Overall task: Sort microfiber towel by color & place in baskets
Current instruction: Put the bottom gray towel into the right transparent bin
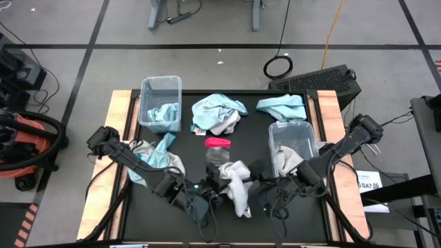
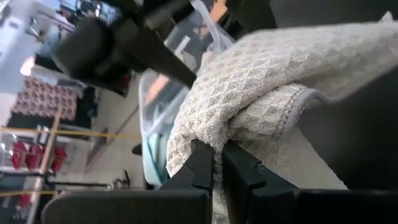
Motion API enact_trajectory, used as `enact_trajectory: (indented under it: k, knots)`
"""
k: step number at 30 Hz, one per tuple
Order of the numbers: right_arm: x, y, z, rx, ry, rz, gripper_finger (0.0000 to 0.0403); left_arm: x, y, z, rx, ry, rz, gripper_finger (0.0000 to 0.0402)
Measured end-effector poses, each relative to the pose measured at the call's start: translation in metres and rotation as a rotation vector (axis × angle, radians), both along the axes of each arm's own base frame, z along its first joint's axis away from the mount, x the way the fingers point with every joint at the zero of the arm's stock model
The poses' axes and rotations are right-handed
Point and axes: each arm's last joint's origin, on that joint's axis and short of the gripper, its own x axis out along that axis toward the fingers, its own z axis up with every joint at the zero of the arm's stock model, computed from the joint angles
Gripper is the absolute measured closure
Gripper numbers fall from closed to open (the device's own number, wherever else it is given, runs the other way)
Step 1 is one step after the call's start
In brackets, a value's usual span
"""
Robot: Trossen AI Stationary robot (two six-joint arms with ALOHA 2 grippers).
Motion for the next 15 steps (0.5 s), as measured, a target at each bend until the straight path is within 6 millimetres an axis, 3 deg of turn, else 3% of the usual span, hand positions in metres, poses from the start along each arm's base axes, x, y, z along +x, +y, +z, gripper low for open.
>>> enact_trajectory:
  k: [6,15]
  knots:
    - [0.007,0.0,0.001,0.019,-0.045,-0.008,0.0101,0.009,0.01,0.003,-0.033,-0.007,-0.043,0.0386]
    - [0.011,-0.003,0.004,-0.017,-0.099,-0.047,0.0099,0.018,0.009,0.012,-0.058,-0.069,-0.181,0.0386]
